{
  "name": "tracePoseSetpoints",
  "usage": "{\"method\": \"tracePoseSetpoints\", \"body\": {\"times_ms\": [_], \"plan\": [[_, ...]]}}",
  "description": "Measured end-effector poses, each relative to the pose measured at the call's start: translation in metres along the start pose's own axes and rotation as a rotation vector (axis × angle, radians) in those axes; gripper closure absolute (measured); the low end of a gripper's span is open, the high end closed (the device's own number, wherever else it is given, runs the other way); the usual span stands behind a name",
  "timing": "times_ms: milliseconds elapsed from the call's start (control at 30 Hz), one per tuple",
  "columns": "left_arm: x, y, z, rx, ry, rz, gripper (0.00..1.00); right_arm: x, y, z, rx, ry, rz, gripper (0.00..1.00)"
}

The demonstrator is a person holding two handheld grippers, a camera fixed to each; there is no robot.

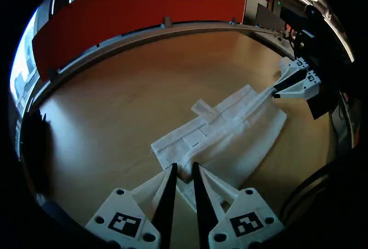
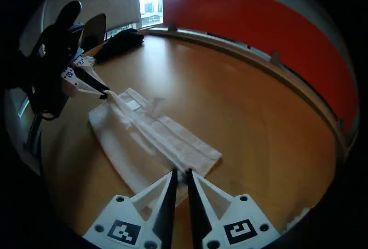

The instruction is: Fold towel

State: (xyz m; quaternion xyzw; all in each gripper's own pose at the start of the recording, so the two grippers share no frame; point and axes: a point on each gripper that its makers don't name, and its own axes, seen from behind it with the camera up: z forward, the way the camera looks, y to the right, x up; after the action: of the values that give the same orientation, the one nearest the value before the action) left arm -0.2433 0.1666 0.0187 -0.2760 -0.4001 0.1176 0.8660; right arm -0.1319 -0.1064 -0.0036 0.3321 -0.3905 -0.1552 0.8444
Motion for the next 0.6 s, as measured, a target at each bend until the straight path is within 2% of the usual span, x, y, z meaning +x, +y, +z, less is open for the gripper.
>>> {"method": "tracePoseSetpoints", "body": {"times_ms": [267, 400, 600], "plan": [[0.001, -0.008, 0.009, 0.028, -0.004, 0.037, 0.68, -0.003, 0.008, 0.009, -0.032, -0.008, 0.004, 0.75], [0.002, -0.011, 0.011, 0.035, -0.003, 0.053, 0.66, -0.005, 0.013, 0.011, -0.046, -0.012, 0.005, 0.74], [0.003, -0.02, 0.015, 0.063, -0.004, 0.073, 0.62, -0.002, 0.021, 0.013, -0.071, -0.008, 0.011, 0.63]]}}
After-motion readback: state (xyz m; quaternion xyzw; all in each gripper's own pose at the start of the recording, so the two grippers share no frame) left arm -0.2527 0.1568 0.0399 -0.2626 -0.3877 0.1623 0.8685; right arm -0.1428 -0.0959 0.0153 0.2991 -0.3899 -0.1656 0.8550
